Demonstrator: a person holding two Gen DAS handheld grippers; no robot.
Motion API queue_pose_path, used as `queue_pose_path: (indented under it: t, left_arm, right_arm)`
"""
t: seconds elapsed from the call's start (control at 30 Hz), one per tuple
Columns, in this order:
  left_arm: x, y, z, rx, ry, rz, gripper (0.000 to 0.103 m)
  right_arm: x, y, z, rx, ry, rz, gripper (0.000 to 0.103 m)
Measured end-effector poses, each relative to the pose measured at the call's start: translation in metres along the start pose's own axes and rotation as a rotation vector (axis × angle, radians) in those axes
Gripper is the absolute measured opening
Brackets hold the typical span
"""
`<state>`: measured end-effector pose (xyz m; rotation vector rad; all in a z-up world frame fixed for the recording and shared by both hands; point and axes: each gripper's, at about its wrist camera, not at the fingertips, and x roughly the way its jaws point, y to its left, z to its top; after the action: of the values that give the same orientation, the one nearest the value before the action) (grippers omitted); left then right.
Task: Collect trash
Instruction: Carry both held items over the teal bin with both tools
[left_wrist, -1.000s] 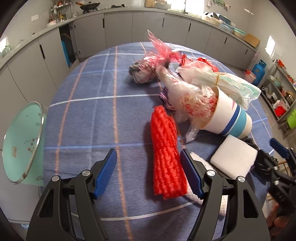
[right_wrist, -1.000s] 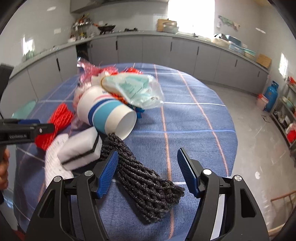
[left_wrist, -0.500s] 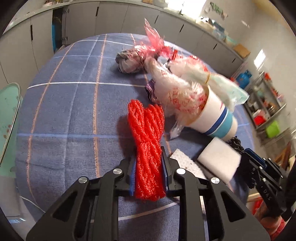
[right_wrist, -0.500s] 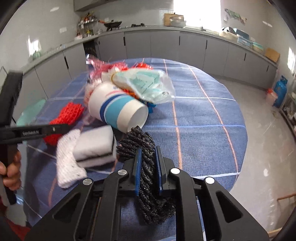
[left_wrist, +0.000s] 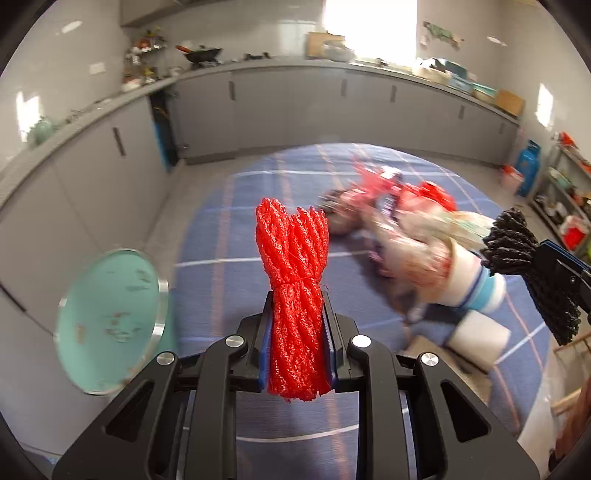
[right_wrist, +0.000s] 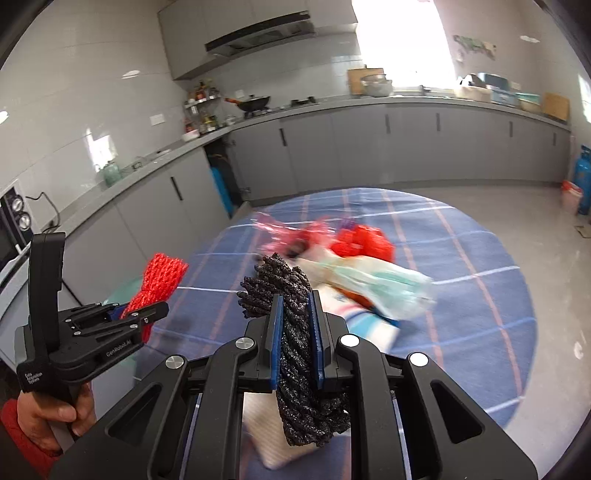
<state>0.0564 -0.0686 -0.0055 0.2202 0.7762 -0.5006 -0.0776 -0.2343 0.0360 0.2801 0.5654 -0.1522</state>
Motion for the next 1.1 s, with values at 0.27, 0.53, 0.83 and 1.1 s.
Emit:
queue_pose_path:
  t: [0.27,0.53,0.83,1.1]
  left_arm:
    - [-0.015,0.069,-0.007,-0.071,-0.002,0.167,0.023]
    - [-0.007,0.129,-0.014,-0.148,0.039,0.282,0.023]
    - [-0.002,0.169,-0.022,-0.175,0.053,0.364,0.023]
    - [0.011,0.202,-0.031,-0.229,0.076,0.372,0.023]
  right_arm:
    - [0.048,0.080,0.014,-0.063,0.030,0.143,0.015]
    - [0.078,0.140,0.016,-0.107,0.052,0.208,0.015]
    - [0.106,0.186,0.012,-0.140,0.077,0.242,0.015]
    - [0.127,0.211,0.011,-0.163,0.099,0.256,0.015]
